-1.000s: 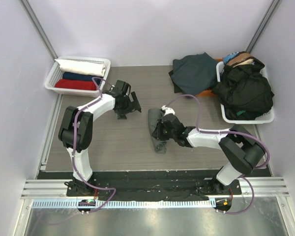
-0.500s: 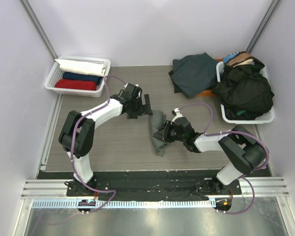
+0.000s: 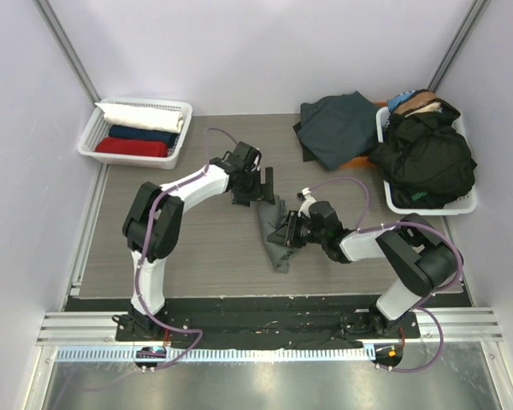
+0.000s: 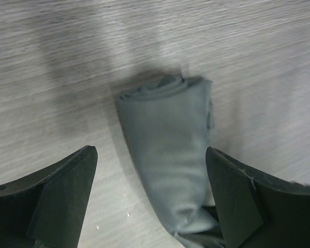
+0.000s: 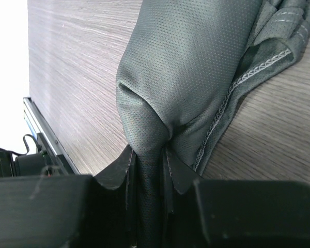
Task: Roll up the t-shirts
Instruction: Roll the T-shirt to the center of the board.
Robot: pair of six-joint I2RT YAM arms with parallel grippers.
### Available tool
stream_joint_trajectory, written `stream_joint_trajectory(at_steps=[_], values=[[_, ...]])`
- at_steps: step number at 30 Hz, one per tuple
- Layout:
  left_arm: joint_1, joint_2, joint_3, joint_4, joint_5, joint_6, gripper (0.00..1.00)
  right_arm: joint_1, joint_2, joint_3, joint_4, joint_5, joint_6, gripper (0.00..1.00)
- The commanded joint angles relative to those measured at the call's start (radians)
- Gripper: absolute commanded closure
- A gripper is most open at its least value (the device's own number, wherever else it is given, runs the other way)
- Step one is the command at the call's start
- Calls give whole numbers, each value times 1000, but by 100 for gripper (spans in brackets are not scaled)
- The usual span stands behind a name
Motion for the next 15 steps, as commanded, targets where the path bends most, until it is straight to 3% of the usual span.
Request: stream_joint_trajectory(at_steps=[1, 9, 15], values=[[-4, 68, 68, -80, 40, 29, 13, -14, 25, -6, -43, -55, -71, 99], [-6, 172, 143, -108, 107, -26, 34, -23, 23, 8, -92, -61, -101, 99], [-4, 173, 81, 33, 201, -145, 71, -31, 20, 48, -216, -41, -158, 98]])
